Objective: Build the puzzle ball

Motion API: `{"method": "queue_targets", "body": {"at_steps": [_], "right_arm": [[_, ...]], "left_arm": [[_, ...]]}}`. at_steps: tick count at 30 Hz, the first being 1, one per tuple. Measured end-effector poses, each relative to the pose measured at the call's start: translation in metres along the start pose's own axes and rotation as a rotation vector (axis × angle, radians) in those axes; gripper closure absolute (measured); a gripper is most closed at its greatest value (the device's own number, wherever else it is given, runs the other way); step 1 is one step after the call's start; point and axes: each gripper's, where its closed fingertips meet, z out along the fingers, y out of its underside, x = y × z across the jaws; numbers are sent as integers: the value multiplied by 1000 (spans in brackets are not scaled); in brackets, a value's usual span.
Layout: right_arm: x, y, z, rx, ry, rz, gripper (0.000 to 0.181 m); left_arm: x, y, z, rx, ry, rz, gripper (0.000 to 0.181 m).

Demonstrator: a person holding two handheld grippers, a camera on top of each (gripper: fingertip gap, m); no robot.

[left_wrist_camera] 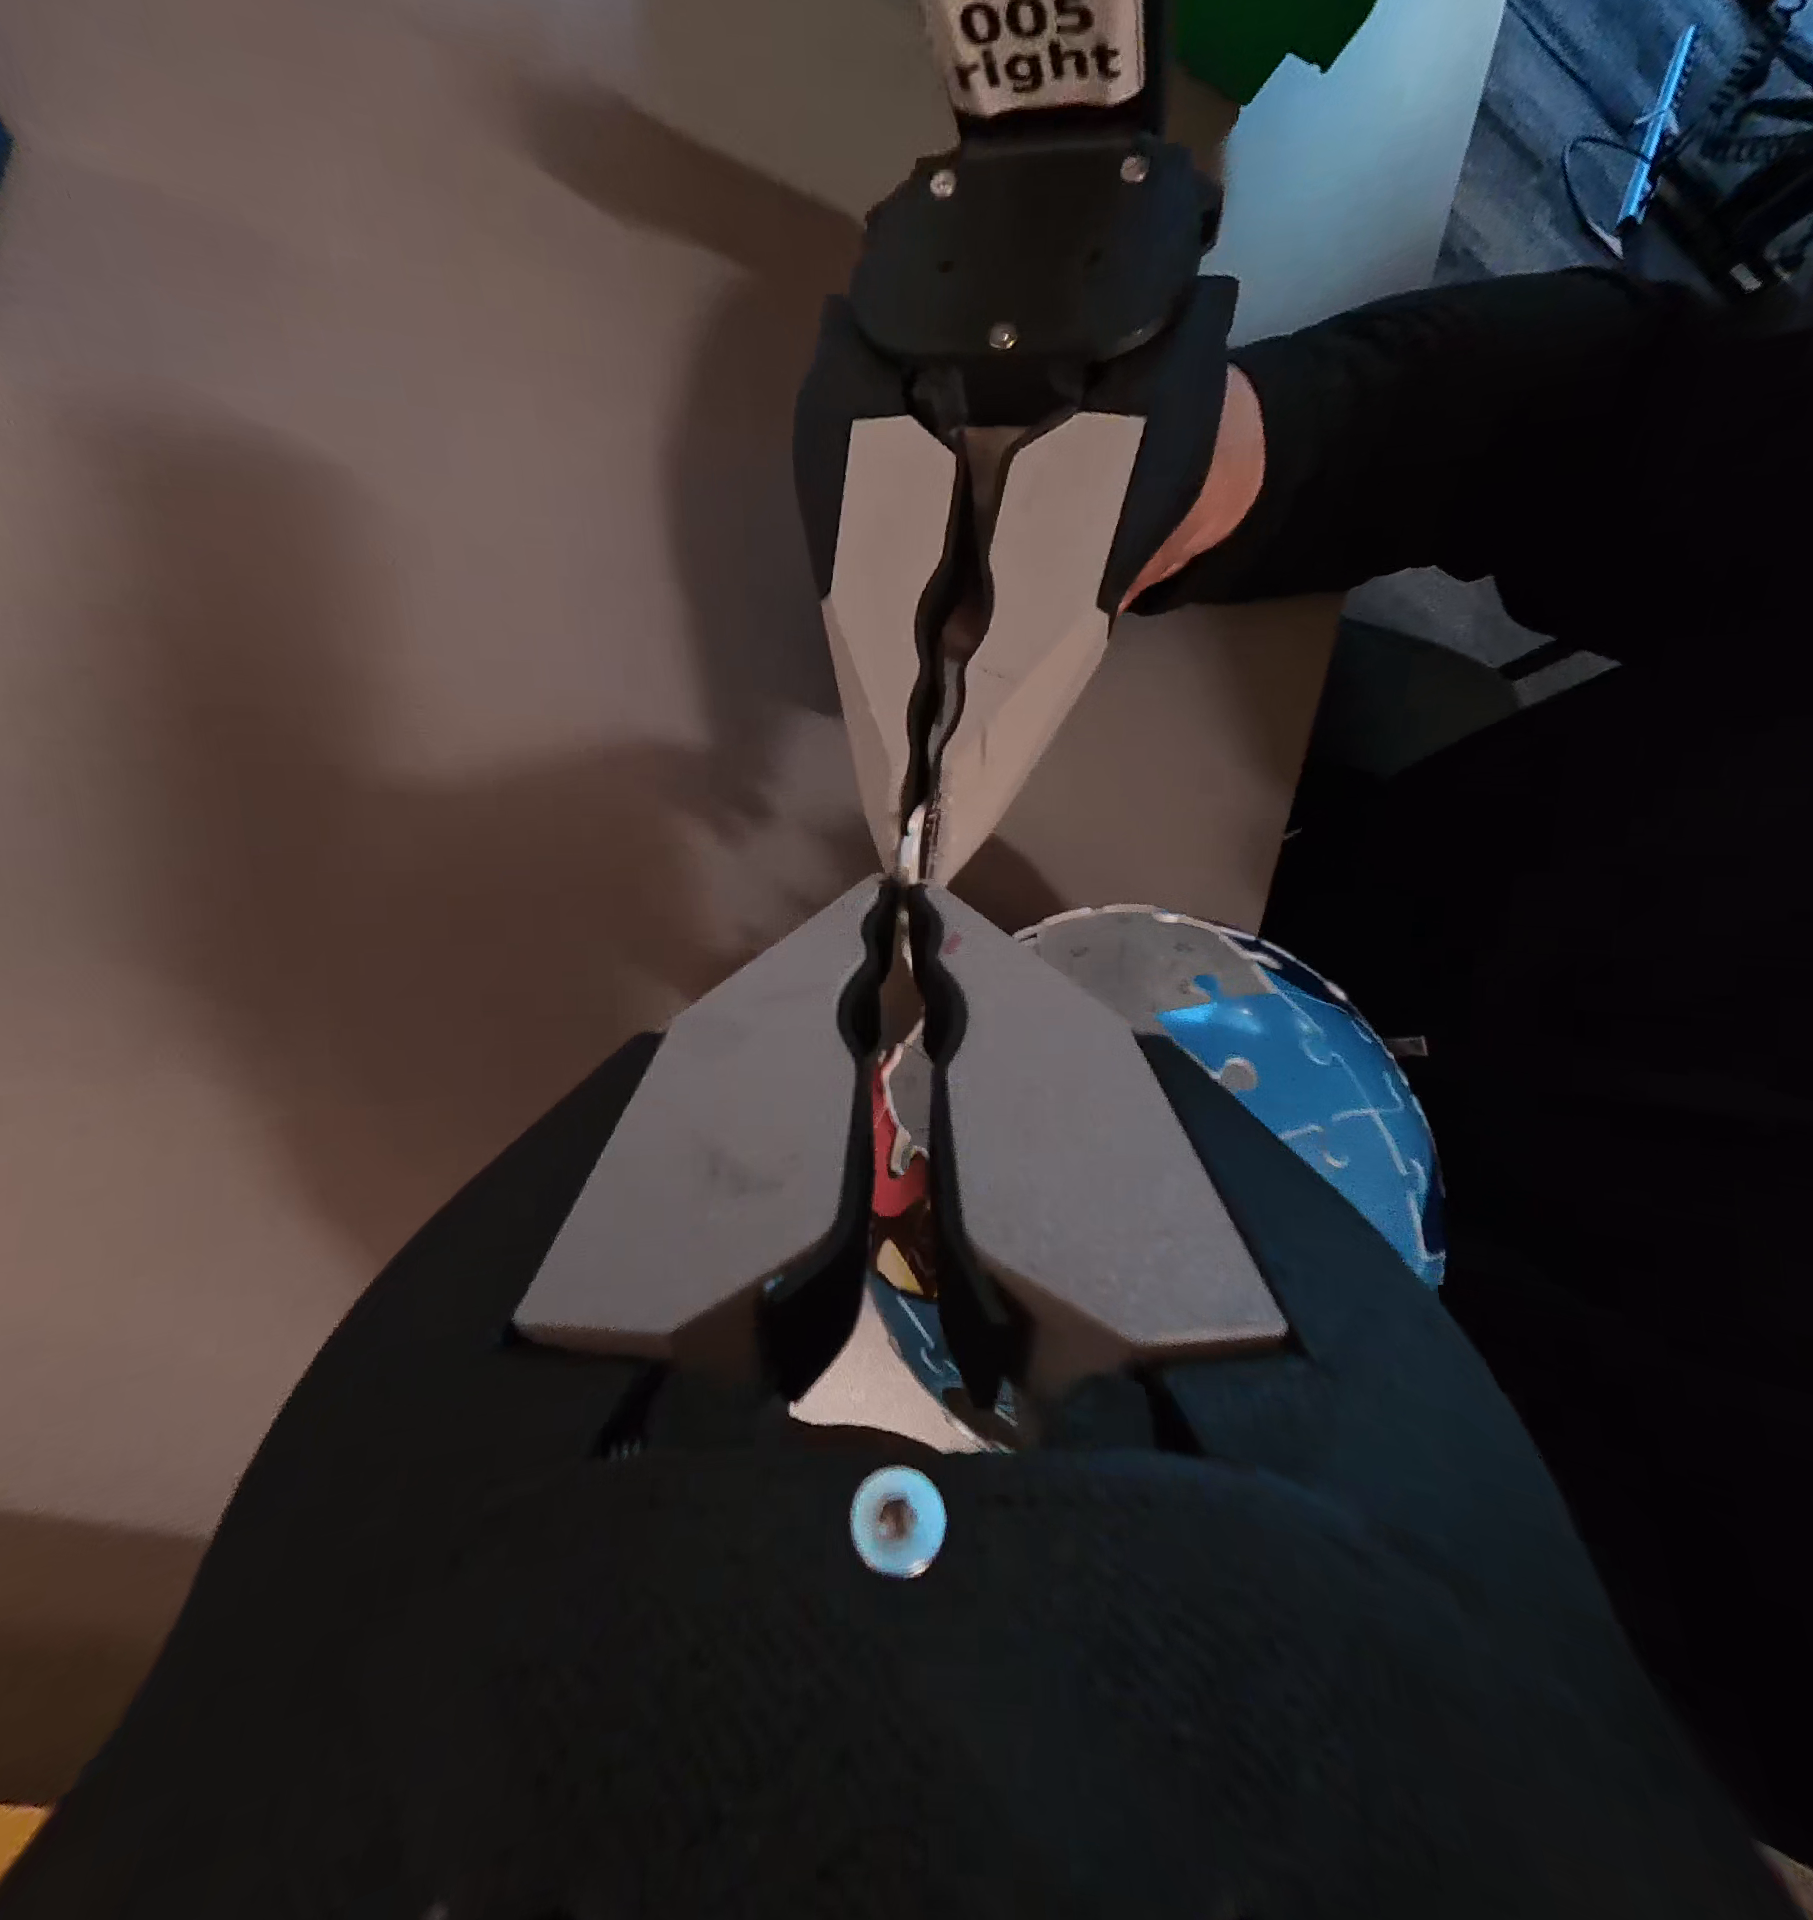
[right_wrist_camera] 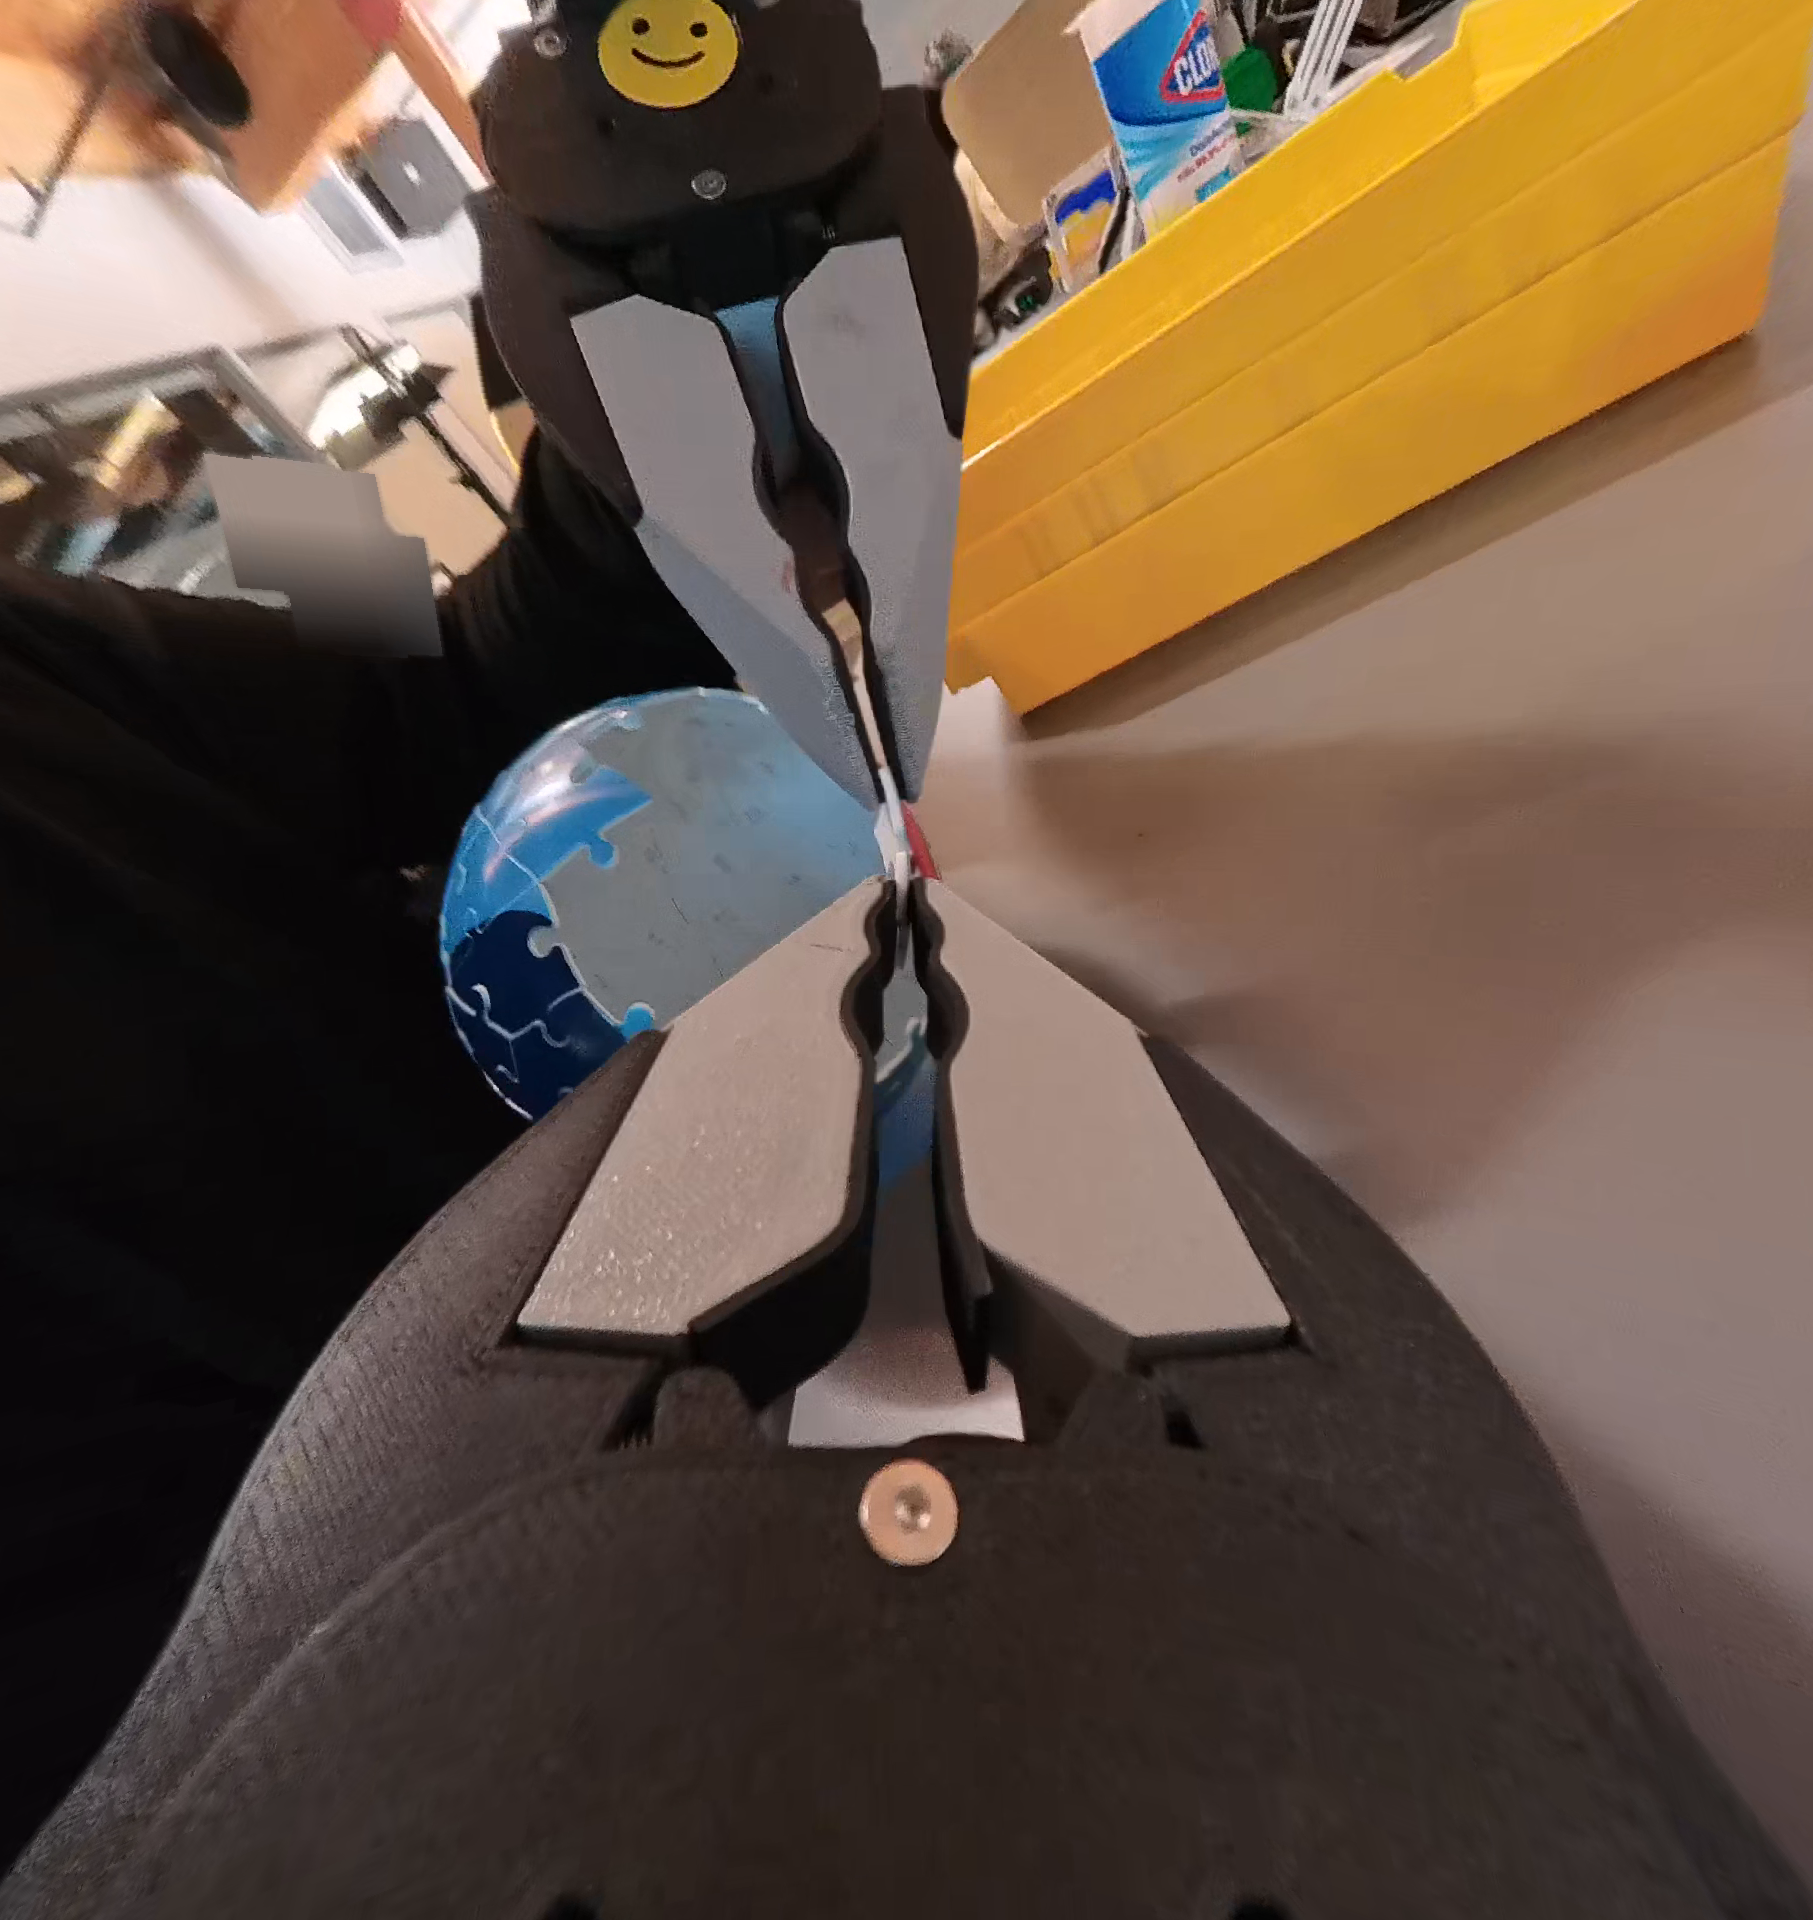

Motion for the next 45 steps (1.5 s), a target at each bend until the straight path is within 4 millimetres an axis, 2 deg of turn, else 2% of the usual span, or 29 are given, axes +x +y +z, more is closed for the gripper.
{"method": "queue_targets", "body": {"at_steps": [7,14,19,21,24,26,28,35,41,45], "right_arm": [[0,-11,-8,2,42,-60,181],[-2,-30,-8,99,-17,33,179],[6,-45,-29,190,6,58,168],[10,-45,-35,179,41,33,161],[12,-37,-33,126,71,2,159],[11,-36,-28,119,76,-20,164],[6,-37,-23,118,58,-40,181],[1,-36,-14,60,51,-67,181],[-1,-32,-18,28,71,-101,181],[-1,-37,-20,73,74,-92,181]], "left_arm": [[3,5,6,-48,16,30,181],[-1,-4,11,-70,-3,63,181],[-4,-16,3,-3,-3,29,181],[-6,-16,2,12,5,12,181],[-6,-20,0,46,21,-12,181],[-7,-21,1,49,22,-13,181],[-7,-18,4,32,17,-9,181],[-1,-7,16,-56,22,34,180],[-4,0,-2,-53,10,13,177],[-5,-6,-14,-12,-1,5,176]]}}
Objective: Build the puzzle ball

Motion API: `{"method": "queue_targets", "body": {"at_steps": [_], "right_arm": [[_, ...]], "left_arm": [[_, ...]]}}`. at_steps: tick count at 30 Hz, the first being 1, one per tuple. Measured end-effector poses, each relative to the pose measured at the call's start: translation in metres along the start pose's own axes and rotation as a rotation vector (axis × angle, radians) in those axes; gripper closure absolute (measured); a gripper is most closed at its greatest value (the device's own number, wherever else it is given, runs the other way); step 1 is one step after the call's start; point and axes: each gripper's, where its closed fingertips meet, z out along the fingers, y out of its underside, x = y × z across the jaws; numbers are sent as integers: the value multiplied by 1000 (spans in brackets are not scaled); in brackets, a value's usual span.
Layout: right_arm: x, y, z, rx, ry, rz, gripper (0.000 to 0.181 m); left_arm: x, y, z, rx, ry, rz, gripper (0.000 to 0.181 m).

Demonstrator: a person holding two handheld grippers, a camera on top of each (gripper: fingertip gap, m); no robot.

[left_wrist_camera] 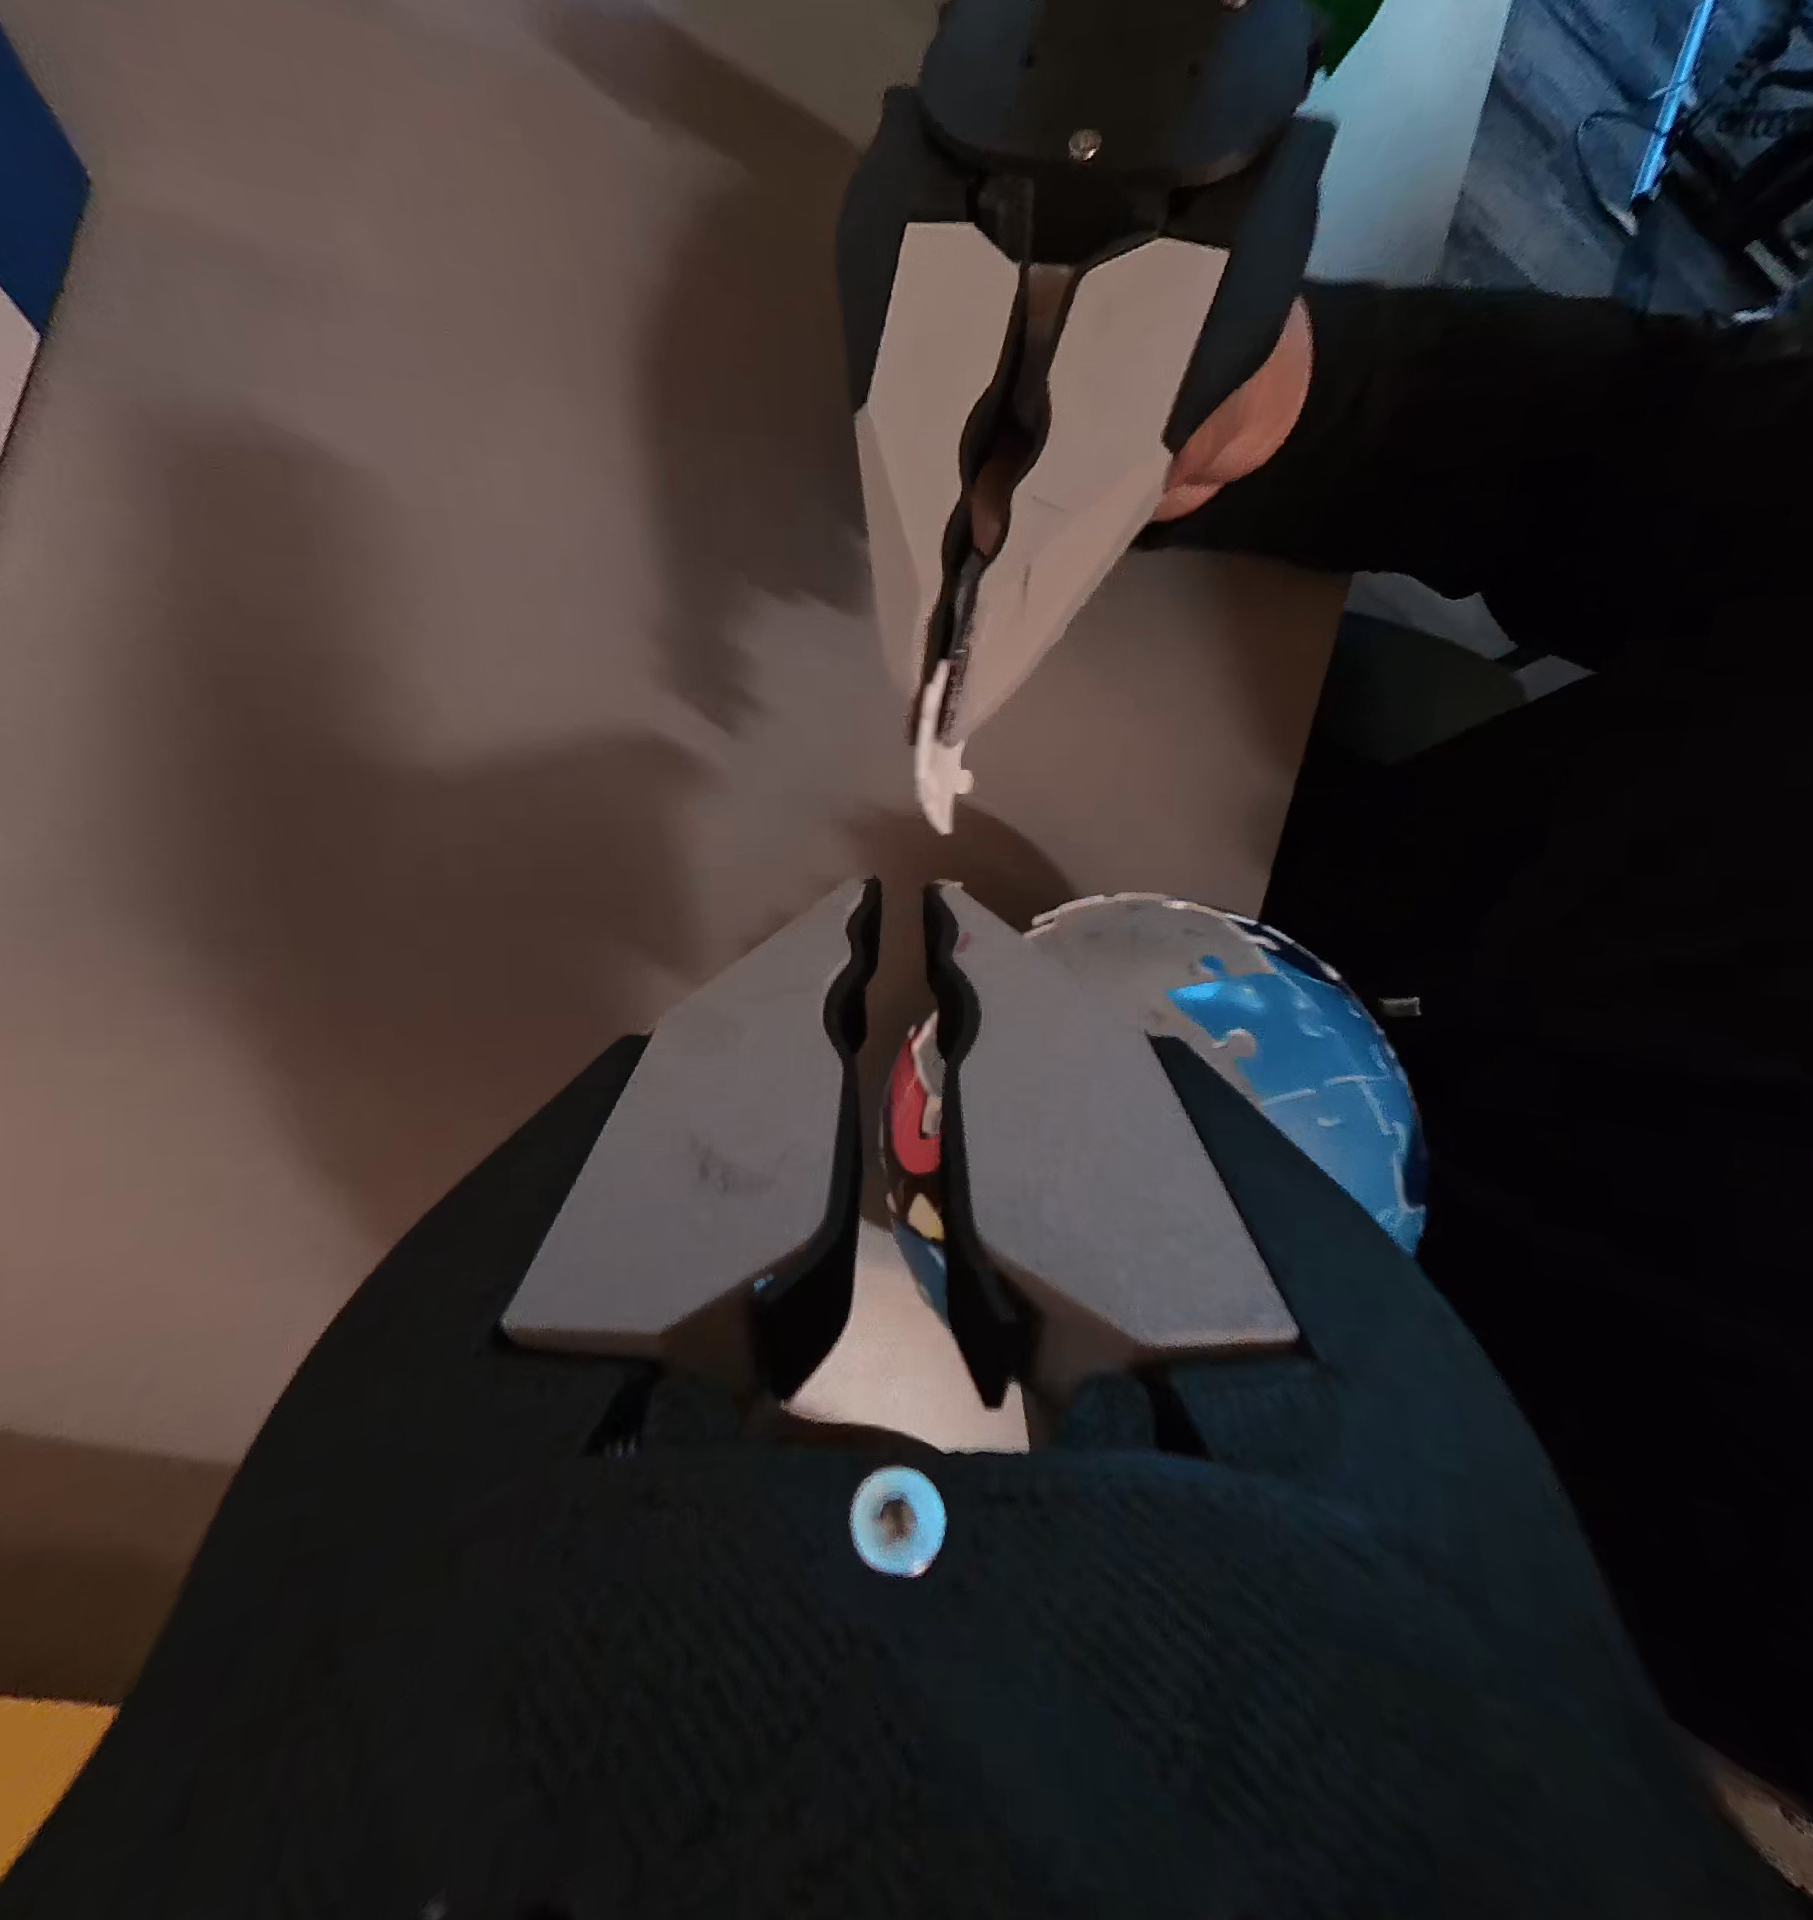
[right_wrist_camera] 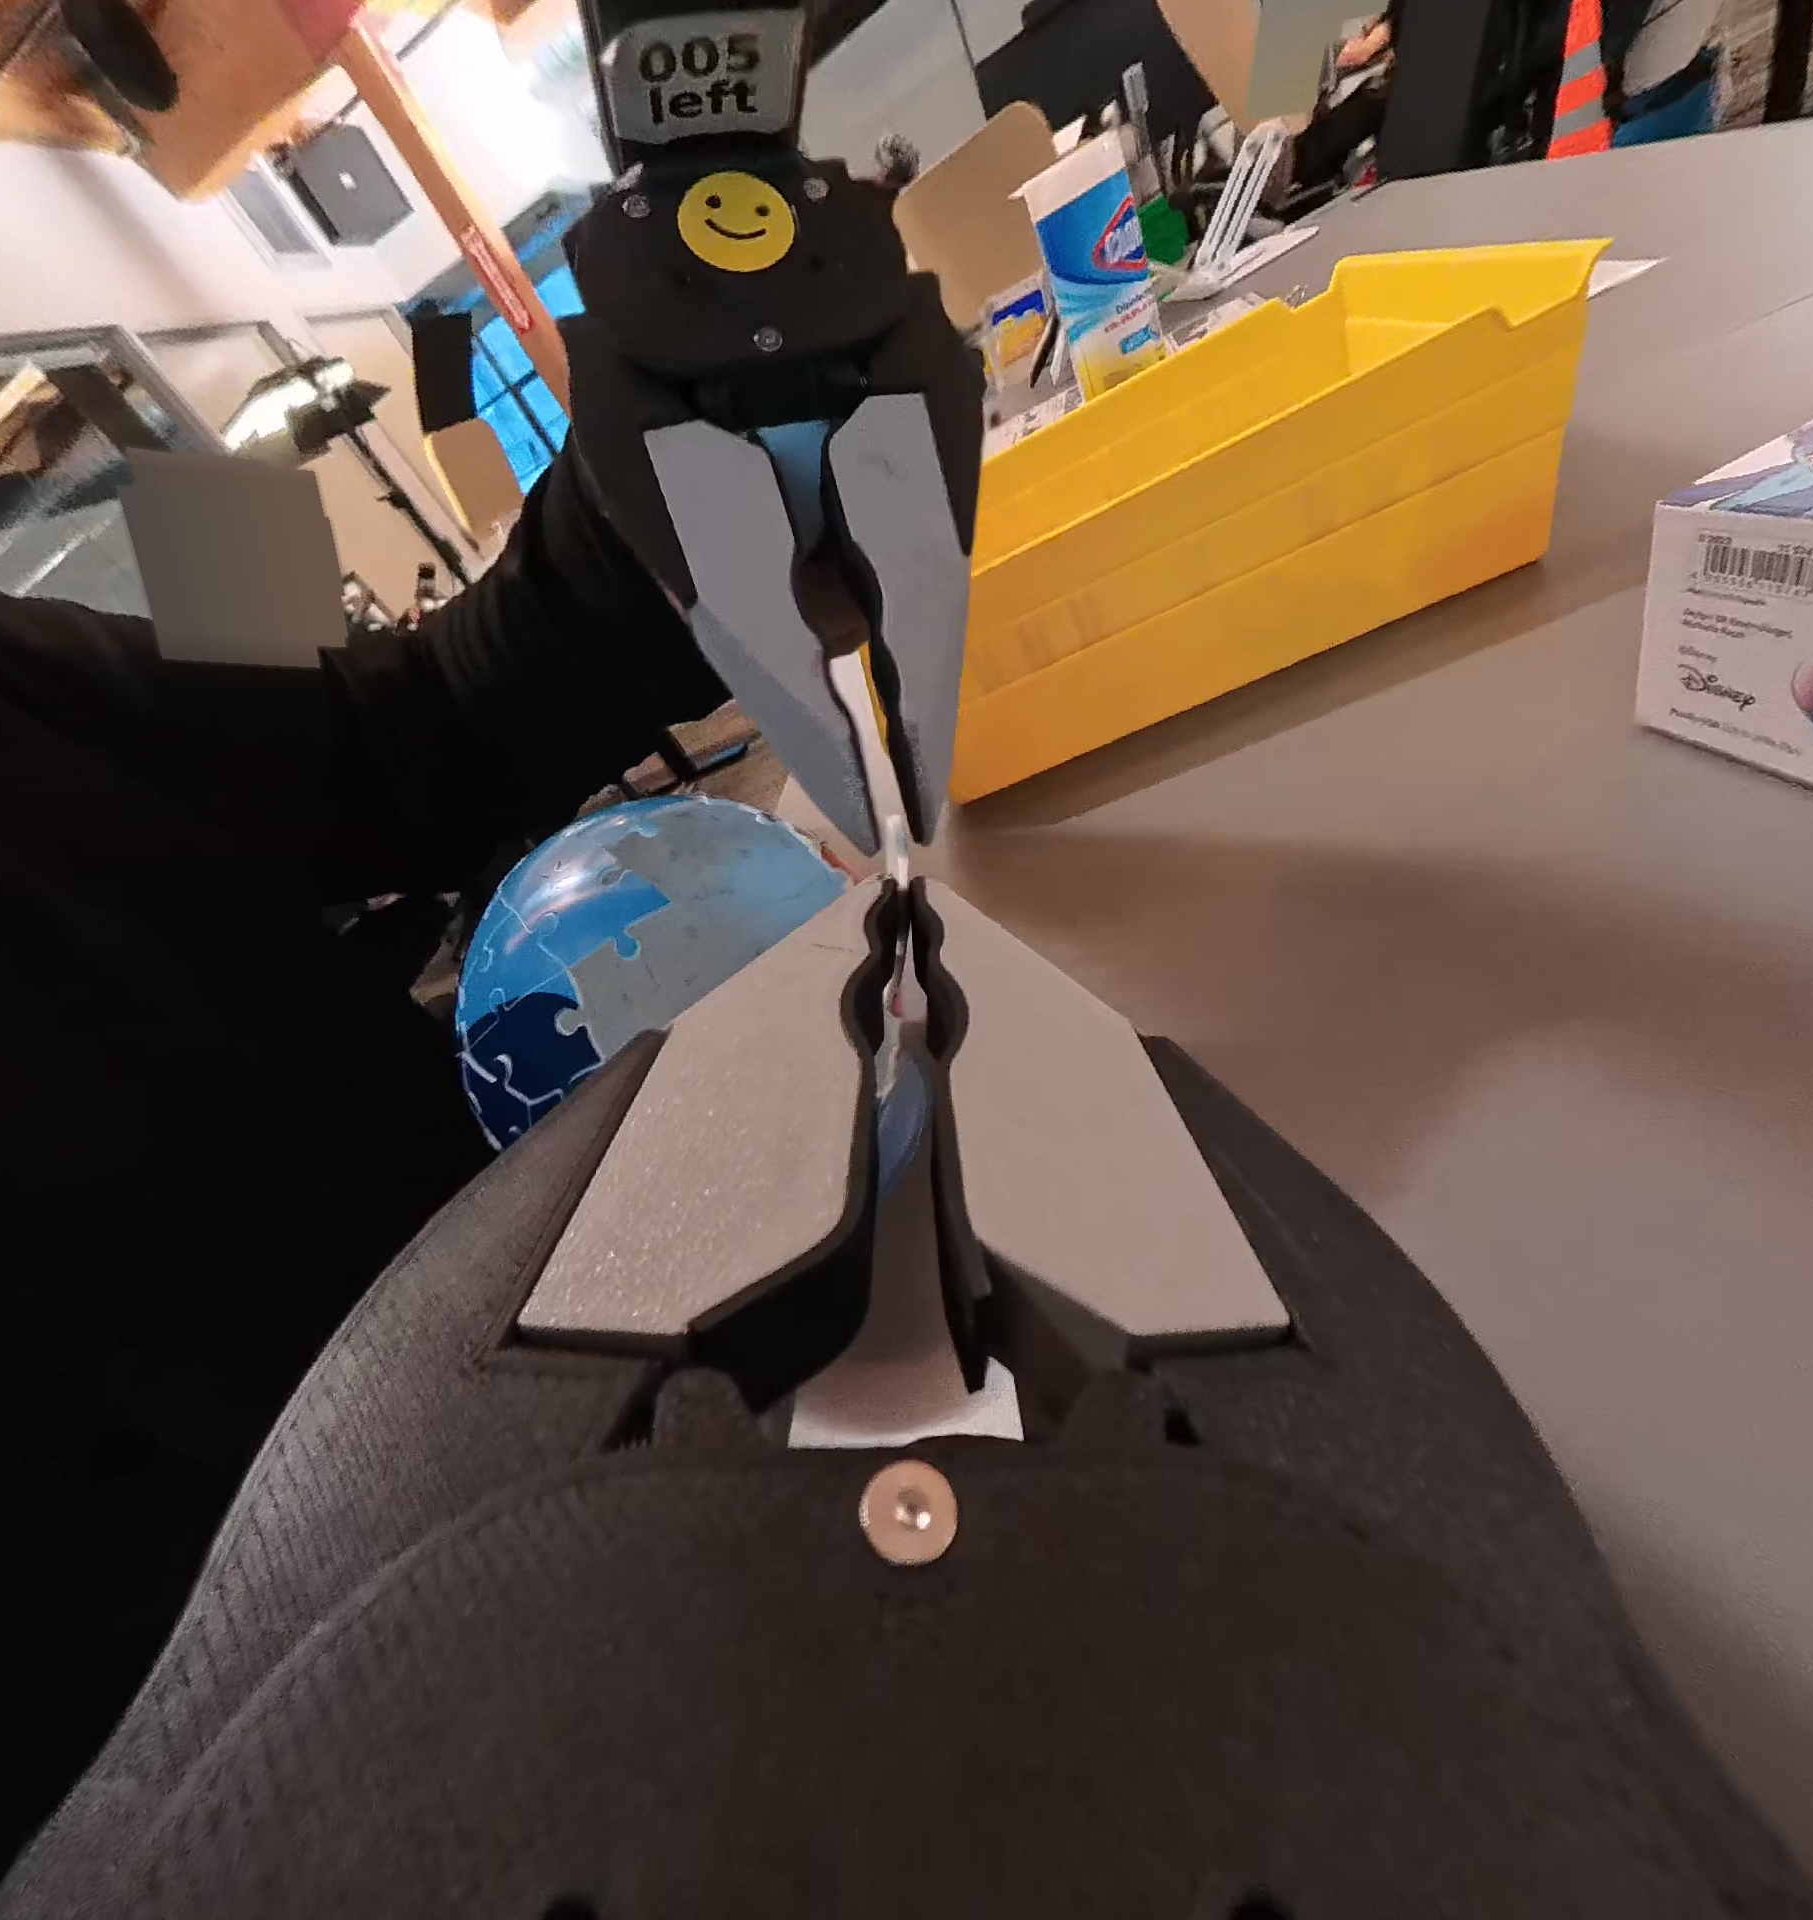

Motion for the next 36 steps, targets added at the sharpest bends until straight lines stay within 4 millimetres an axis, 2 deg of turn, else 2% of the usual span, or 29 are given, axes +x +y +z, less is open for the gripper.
{"method": "queue_targets", "body": {"at_steps": [5,11,15,21,23,25,31,36], "right_arm": [[-1,-37,-17,273,14,38,181],[0,-47,-26,380,-4,92,181],[-5,-51,-28,414,-15,88,181],[-1,-51,-31,443,36,62,181],[-1,-51,-29,447,41,65,181],[0,-49,-27,434,51,60,181],[4,-29,-16,319,25,95,181],[5,-21,-10,284,-18,148,181]], "left_arm": [[15,-12,10,34,78,1,170],[26,-39,15,159,154,7,171],[12,-52,11,227,114,-50,169],[18,-66,1,313,206,-102,170],[15,-68,1,323,208,-124,171],[10,-65,3,310,185,-120,181],[0,-54,-5,173,50,-14,181],[-2,-46,-5,110,-16,21,181]]}}
